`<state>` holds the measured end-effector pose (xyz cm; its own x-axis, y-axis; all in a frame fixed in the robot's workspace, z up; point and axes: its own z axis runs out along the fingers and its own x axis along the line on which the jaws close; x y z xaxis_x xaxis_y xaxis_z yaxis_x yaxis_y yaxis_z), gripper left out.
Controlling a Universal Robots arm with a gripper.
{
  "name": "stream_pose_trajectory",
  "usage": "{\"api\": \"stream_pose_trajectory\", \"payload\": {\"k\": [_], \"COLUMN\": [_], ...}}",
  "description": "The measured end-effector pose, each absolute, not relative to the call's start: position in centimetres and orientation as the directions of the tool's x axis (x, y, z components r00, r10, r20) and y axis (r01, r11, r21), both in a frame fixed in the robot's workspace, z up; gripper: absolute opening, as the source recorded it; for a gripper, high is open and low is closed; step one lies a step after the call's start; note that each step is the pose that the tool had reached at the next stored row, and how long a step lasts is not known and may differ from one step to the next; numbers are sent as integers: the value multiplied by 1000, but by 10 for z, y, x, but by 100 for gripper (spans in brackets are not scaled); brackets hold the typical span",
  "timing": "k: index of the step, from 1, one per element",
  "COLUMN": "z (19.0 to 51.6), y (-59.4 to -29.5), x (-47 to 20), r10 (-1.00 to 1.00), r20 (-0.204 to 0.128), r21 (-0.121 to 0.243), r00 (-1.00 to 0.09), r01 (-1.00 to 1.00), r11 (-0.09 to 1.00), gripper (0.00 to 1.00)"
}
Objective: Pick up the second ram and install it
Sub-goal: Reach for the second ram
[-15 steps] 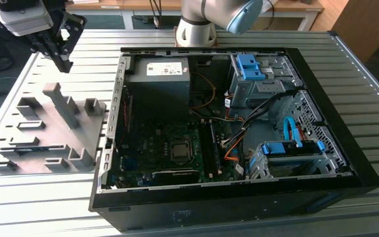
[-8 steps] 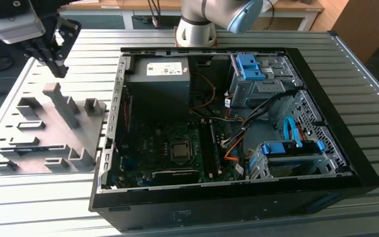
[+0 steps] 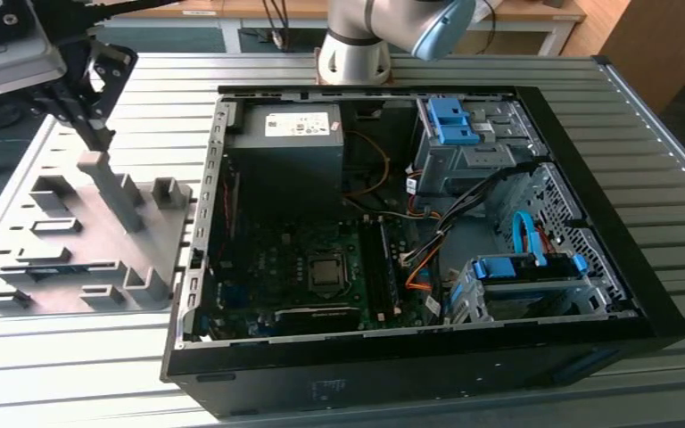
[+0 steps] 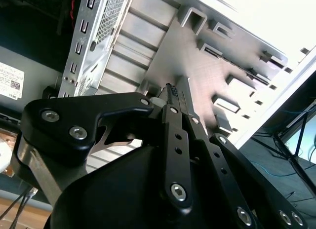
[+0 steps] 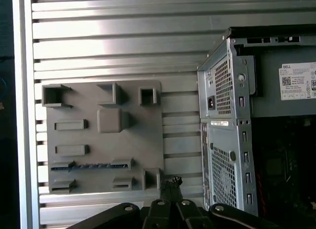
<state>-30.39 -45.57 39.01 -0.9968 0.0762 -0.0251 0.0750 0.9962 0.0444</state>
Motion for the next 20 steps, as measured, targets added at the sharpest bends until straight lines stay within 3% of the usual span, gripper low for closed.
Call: {"api": "stream_pose_trajectory", "payload": {"k": [20], "z": [386], "y": [-478], "x": [-331], "r10": [76], "r20": [-25], "r21": [44], "r00": [-997], "r01": [75], "r11": [996], "gripper": [10]}}
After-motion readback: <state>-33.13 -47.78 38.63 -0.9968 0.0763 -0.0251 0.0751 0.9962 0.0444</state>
